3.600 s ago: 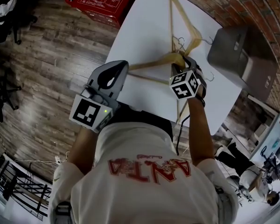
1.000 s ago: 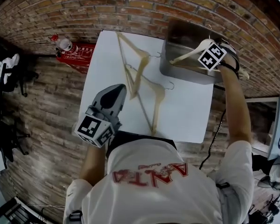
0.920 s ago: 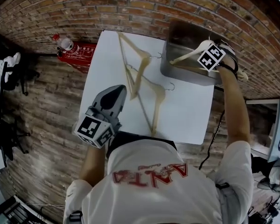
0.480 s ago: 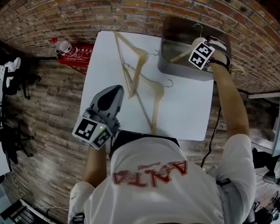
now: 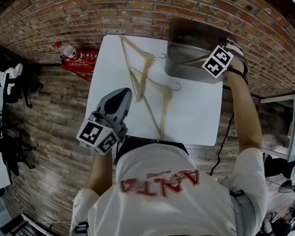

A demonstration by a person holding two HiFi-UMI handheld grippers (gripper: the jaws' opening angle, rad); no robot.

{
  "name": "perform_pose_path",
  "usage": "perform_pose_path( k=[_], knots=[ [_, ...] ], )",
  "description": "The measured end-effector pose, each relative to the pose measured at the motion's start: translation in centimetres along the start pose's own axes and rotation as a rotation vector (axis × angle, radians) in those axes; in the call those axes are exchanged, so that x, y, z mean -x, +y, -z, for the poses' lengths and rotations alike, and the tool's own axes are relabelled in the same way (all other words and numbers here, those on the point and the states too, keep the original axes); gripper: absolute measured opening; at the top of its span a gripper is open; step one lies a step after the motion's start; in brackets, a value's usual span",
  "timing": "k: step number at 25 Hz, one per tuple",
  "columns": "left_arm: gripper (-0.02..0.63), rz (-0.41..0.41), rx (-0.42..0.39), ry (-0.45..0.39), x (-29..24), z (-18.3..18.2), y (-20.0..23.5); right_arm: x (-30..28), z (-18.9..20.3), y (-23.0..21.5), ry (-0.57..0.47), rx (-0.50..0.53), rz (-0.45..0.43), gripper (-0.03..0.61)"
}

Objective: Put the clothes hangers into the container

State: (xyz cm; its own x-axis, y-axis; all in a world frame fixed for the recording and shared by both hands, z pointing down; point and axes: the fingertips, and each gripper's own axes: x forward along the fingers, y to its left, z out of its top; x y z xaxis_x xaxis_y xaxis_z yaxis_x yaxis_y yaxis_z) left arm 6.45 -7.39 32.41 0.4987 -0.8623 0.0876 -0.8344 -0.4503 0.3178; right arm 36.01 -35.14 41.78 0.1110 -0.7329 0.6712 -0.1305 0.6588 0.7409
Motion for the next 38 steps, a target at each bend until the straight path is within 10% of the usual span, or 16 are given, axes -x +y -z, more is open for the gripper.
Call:
perform_pose_path(
  k=[6,27,38],
  knots=[
    [0.009,0.059,-0.020,-0.004,-0.5,-1.2,-0.8,9.8,-1.9,-1.5,-0.236,-0.218,0.149,0.012],
    [0.009,0.145,-0.183,-0.032,0.9,-6.0,1.3,25.7,-8.1,6.2,-0.785,-1.029,-0.057,0.003],
    [0.009,0.140,-0.201,-0.018,2.7,-6.2,4.2,26.6,-11.3,7.9,-0.794,-1.104,-0.098,0.003]
  ],
)
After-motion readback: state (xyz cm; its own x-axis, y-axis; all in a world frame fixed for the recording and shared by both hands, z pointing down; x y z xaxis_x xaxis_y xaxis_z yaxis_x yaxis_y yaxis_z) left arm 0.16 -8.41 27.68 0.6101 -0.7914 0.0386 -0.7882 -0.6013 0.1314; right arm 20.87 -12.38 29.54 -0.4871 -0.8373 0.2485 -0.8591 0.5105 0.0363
